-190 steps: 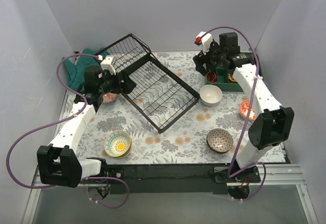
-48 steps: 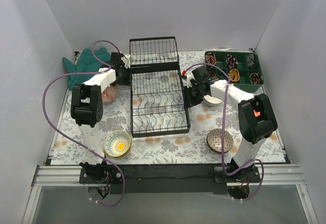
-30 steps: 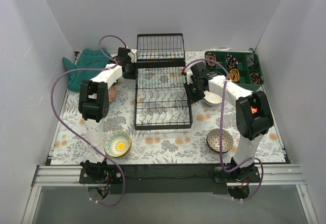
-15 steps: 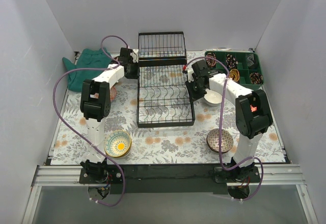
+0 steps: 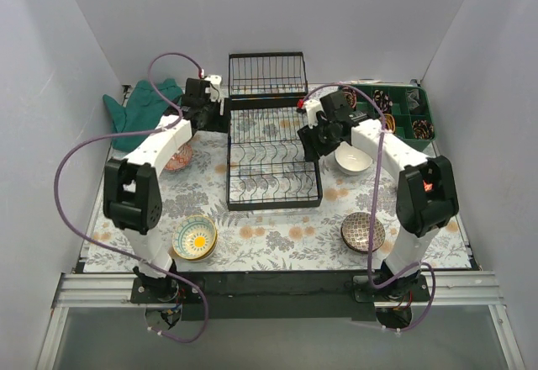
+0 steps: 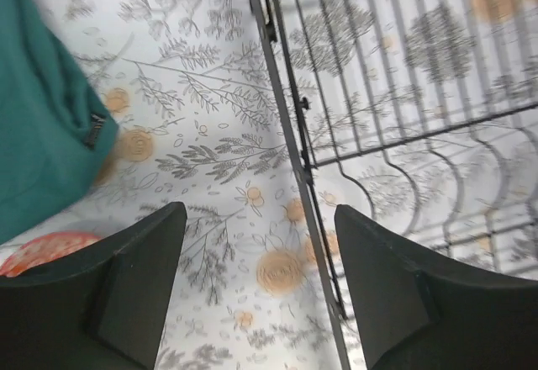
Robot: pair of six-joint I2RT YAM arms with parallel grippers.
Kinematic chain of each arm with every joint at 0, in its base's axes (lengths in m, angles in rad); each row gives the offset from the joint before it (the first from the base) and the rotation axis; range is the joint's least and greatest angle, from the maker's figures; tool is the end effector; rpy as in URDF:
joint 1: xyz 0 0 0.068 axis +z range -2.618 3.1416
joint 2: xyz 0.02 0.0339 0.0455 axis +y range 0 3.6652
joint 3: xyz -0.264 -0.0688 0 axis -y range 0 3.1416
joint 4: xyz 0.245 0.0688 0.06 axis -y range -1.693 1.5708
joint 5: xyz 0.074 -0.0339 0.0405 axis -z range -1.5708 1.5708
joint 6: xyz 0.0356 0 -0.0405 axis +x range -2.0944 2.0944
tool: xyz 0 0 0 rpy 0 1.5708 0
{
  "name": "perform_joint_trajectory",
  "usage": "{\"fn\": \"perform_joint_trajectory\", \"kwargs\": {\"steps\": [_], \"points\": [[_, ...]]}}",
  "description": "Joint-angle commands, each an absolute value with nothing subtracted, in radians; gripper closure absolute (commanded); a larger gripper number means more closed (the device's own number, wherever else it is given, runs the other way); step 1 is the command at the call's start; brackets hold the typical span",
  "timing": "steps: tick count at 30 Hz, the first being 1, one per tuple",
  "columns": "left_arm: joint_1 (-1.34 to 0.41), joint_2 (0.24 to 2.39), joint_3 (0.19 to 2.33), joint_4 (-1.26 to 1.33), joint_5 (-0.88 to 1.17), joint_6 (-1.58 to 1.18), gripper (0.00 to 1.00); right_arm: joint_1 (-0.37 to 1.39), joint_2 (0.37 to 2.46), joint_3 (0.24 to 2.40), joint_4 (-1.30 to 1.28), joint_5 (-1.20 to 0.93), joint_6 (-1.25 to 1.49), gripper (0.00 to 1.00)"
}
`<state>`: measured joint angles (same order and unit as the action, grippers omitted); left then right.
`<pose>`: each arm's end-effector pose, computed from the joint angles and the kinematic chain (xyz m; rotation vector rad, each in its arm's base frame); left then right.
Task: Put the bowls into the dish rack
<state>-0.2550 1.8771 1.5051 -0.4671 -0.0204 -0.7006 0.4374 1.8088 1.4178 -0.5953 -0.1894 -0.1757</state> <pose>0.4094 -0.1060 0.2505 -0.5511 2.3891 -0.4097 0.3520 0.1720 0.2413 -0.8442 2.4240 0.3423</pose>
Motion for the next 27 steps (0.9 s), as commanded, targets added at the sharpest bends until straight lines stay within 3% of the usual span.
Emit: {"fn": "perform_joint_trajectory", "kwargs": {"steps": [1,11,23,27], "points": [[-0.270,1.639,1.439,-0.500,-0.043,-0.618,0.28,0.453,1.643,1.442,-0.548,-0.293,-0.227,0.34],[-0.094,1.509,1.282,-0.712,0.050,-0.419,0.28,0.453,1.490,1.330,-0.566,-0.327,-0.238,0.29],[-0.049,1.657,1.296,-0.836,0.140,-0.308,0.39,0.453,1.451,1.273,-0.554,-0.370,-0.232,0.30],[-0.049,1.695,1.292,-0.793,0.071,-0.313,0.44,0.453,1.456,1.272,-0.545,-0.374,-0.233,0.31]]}}
